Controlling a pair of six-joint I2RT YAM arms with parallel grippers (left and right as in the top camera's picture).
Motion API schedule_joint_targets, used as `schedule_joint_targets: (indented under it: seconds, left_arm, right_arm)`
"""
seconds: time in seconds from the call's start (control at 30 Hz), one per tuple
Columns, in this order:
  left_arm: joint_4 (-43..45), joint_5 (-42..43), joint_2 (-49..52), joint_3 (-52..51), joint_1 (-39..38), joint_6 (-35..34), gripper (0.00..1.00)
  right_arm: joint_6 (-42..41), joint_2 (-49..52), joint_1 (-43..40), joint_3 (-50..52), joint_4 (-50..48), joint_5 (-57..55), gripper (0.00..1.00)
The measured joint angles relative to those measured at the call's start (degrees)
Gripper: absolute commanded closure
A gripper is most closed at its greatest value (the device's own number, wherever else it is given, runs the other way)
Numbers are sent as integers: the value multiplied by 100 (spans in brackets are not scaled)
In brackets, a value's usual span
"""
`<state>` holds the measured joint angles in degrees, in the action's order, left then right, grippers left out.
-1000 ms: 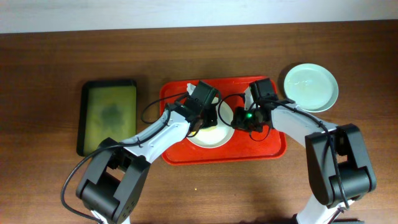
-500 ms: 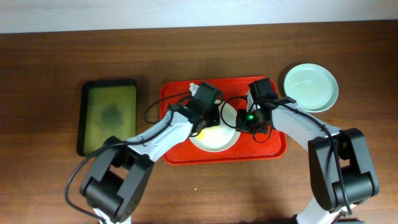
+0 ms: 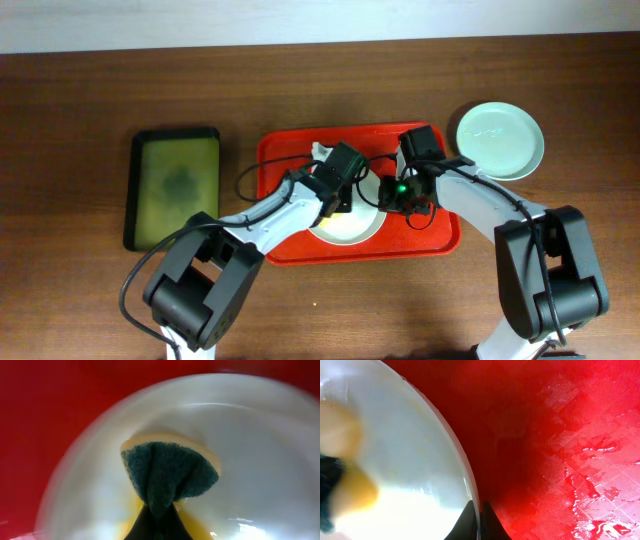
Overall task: Clean dirty plates on tray and stack at the side
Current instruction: 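Hold the white plate with the right gripper and scrub with the sponge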
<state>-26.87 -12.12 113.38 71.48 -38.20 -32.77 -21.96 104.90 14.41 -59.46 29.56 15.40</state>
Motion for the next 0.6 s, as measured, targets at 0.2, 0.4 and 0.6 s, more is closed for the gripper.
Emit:
schedule_joint_targets:
  seconds: [0.2, 0.4, 0.6]
  left_arm:
    - [-420, -1038, -11, 11, 81, 199, 100]
    - [162, 409, -142, 4, 210, 245, 100]
    - [52, 2291, -170, 4, 173, 282, 100]
  right_arm:
    - [-2, -9, 44, -2, -22, -46, 96]
    - [-4, -7, 48, -11, -11, -55, 96]
    - [-9, -7, 48, -15, 2, -57, 96]
